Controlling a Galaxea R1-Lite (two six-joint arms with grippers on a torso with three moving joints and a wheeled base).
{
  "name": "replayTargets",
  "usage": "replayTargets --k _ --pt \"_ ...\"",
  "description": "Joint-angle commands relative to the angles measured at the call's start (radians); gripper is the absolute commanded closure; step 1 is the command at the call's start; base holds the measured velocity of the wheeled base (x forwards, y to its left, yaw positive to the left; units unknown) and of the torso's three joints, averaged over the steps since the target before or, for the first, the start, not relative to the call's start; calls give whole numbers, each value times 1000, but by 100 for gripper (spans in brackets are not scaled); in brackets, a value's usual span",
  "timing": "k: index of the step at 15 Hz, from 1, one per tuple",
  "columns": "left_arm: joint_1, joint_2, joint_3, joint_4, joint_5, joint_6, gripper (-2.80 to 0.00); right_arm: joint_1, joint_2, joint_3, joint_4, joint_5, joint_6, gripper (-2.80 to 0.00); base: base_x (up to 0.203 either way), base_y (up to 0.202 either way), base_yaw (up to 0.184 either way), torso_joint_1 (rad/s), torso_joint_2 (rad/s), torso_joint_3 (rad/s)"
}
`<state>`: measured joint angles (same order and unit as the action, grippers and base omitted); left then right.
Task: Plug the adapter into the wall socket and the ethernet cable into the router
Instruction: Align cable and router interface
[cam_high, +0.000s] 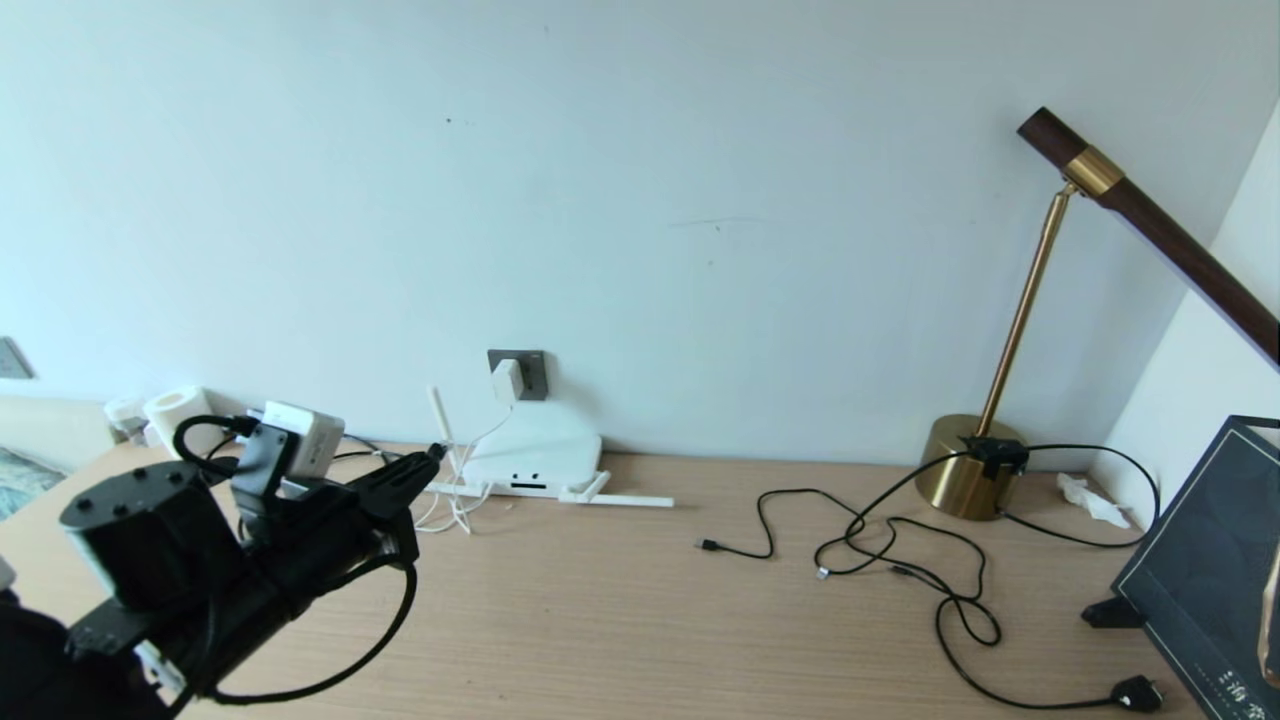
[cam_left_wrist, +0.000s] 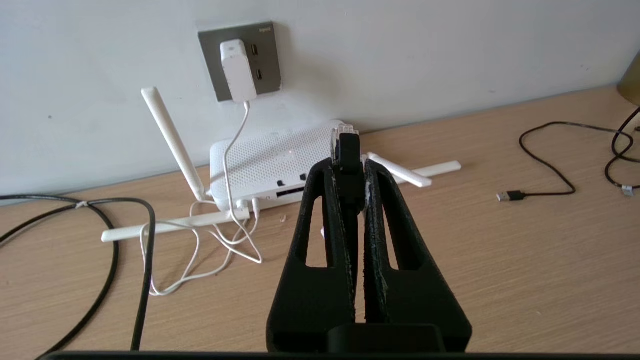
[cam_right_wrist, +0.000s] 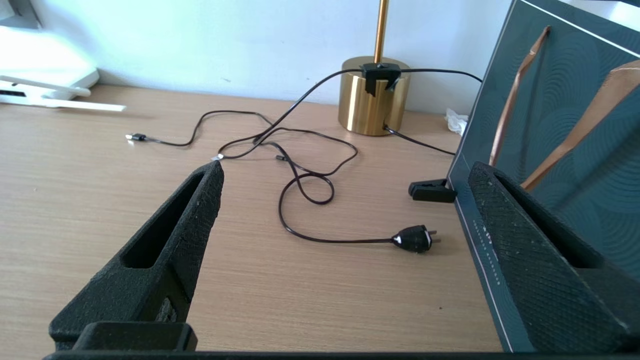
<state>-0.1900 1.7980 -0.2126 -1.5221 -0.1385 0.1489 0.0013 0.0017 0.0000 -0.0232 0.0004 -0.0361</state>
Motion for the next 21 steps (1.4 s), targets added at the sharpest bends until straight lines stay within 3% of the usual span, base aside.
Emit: replayTargets --k 1,10,17,21 --pt "0 9 1 -8 0 1 0 0 -2 12 0 3 -4 -280 0 0 0 -153 336 189" --pt "0 -17 -33 -8 0 -2 0 0 -2 12 0 3 -5 -280 0 0 0 -211 521 300" --pt "0 -29 -33 -8 -10 -11 0 0 -2 12 -1 3 -5 -280 0 0 0 -47 123 77" --pt "0 -37 -25 -8 -10 -8 0 0 -2 12 -1 1 -4 -280 0 0 0 -144 418 268"
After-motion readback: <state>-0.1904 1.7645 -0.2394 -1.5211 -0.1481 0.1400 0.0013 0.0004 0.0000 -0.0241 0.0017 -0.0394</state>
